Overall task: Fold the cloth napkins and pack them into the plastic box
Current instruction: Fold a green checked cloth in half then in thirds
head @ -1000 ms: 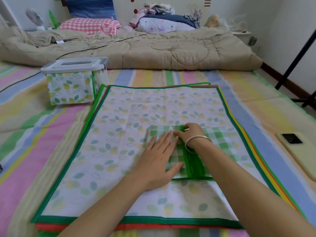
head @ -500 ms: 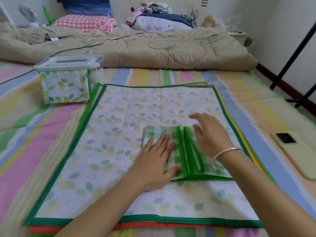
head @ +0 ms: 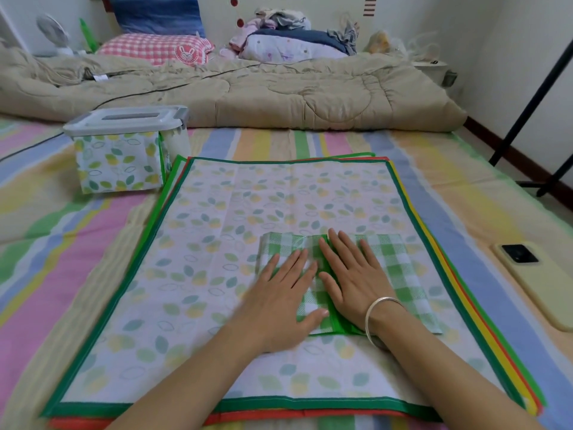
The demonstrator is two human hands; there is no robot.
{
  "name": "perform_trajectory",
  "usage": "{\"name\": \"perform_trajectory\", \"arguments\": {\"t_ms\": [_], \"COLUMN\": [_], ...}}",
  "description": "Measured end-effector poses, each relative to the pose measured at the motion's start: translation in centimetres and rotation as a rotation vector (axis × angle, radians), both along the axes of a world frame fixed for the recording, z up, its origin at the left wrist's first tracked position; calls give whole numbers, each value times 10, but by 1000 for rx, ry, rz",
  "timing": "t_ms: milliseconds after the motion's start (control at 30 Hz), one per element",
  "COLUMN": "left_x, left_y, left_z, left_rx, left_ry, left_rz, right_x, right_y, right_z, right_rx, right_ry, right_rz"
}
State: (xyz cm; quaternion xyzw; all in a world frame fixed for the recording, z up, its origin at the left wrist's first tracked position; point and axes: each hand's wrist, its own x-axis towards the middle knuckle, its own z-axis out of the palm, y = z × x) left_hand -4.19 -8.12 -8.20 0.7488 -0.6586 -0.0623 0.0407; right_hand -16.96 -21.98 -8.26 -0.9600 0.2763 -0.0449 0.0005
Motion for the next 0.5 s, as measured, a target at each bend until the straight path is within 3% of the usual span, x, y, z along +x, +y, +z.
{"name": "perform_trajectory", "arguments": {"t_ms": [67, 133, 200, 300, 500], "left_x": [0, 7, 31, 77, 100], "left_y": [-2, -5, -16, -39, -73], "left_z": [5, 16, 29, 45, 66], "left_rx": [-102, -354, -546, -351, 48], "left_ry": [185, 456, 478, 397, 446], "left_rz": [25, 160, 347, 526, 499], "right_x": [0, -1, 0, -1, 0], "right_y": [-1, -3, -2, -1, -1], "right_z": [-2, -2, 1, 0, -3], "right_rx": [40, 52, 67, 70, 84], "right_ry": [20, 63, 87, 108, 104], "right_rz": [10, -5, -18, -26, -32]}}
